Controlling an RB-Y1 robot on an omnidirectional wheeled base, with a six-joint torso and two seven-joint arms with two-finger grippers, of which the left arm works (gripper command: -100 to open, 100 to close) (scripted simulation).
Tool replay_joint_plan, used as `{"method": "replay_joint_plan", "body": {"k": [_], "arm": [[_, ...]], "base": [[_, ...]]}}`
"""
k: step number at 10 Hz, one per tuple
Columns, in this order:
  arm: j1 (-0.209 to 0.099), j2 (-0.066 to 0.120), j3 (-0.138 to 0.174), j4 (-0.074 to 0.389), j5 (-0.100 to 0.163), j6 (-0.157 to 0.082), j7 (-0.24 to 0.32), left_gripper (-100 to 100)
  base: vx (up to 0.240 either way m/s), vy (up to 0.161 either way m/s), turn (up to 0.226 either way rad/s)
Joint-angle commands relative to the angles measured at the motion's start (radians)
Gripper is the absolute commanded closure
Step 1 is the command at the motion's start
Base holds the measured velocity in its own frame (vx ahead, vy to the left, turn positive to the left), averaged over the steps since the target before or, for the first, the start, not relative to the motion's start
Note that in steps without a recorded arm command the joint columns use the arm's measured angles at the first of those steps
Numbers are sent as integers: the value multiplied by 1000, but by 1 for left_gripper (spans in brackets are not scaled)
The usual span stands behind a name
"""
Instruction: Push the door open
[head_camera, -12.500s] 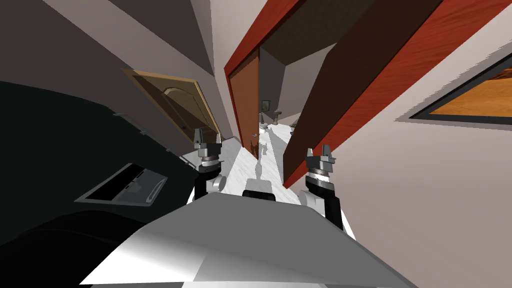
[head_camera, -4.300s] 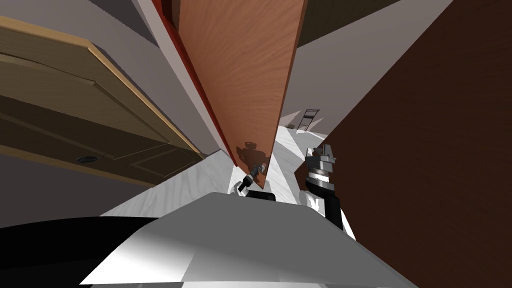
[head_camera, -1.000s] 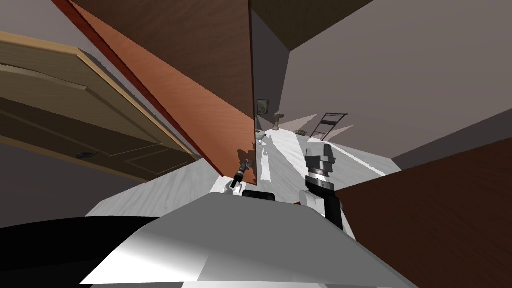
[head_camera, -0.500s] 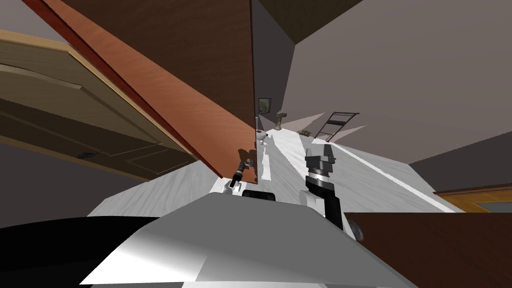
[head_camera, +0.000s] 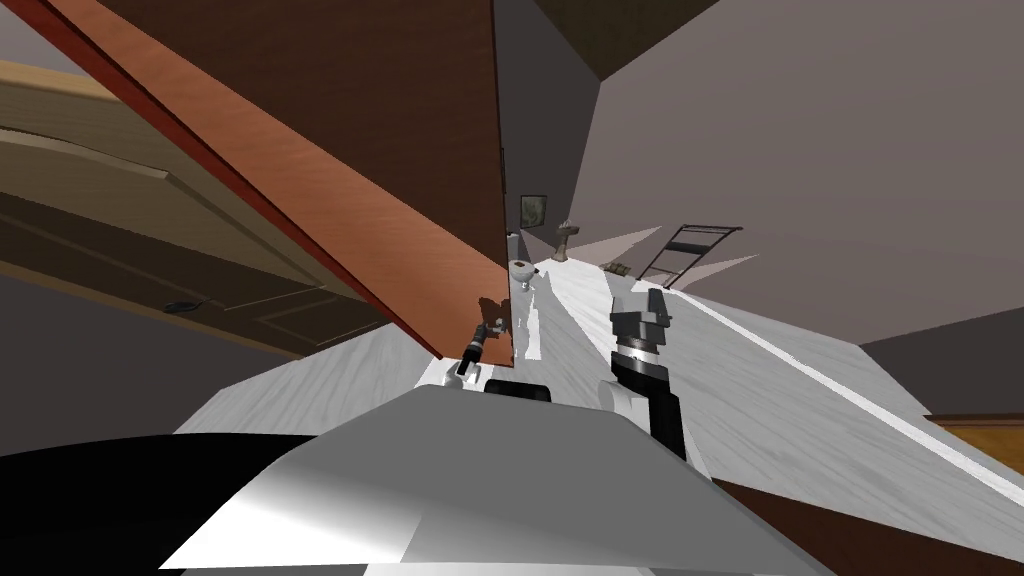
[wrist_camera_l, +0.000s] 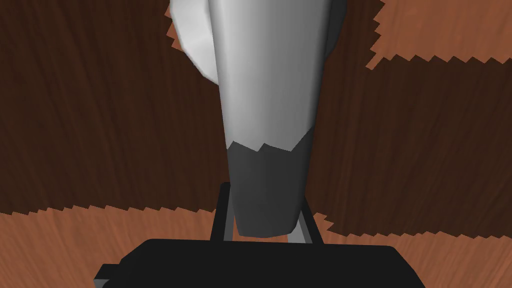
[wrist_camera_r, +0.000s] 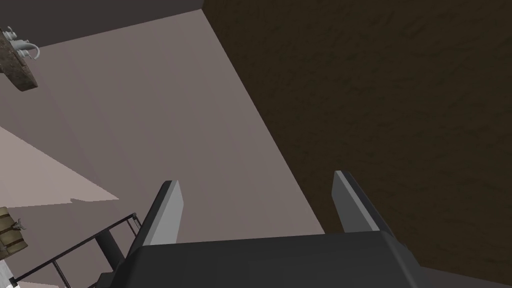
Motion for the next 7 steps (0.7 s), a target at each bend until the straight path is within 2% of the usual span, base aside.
{"method": "replay_joint_plan", "body": {"k": [1, 3, 7], "arm": [[-5, 3, 31, -1, 13, -5, -17, 100], [-5, -6, 45, -1, 20, -5, -27, 100], [-4, -40, 80, -2, 36, -6, -52, 100]], "base": [[155, -80, 107], [184, -99, 112], [174, -112, 103]]}}
